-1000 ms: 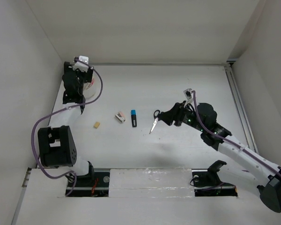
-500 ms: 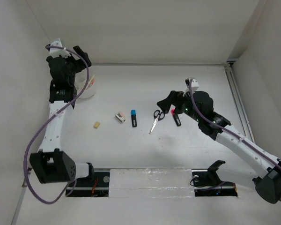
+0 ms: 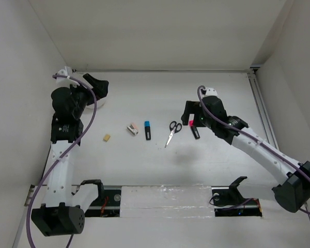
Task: Sort the stationery into containers
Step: Pick up the pen from the center of the board.
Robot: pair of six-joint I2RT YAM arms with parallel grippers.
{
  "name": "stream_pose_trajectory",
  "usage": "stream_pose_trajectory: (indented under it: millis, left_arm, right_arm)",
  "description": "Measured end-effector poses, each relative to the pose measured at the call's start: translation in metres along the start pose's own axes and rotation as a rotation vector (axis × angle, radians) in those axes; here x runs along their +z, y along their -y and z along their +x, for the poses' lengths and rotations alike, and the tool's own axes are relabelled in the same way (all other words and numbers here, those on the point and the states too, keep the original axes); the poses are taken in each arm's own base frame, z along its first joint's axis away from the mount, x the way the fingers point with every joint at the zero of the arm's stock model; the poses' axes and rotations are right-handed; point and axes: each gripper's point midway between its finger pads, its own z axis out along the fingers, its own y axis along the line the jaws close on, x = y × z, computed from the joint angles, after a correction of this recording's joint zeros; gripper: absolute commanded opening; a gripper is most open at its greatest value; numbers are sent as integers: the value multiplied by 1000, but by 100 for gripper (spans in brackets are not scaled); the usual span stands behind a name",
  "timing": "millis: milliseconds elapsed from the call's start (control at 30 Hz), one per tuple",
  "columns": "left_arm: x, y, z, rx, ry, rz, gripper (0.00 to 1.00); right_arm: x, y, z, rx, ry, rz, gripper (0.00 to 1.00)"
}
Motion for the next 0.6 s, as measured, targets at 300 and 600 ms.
stream_pose_trajectory:
  millis: [300,600]
  left_arm:
    - [-11,-17,55,-27,-168,-31,100]
    - [-15,-6,58,-23,-191,25,100]
  right_arm:
    - [51,78,46,-53,-238,200,98]
    - [84,109,104,-64,-458,257,84]
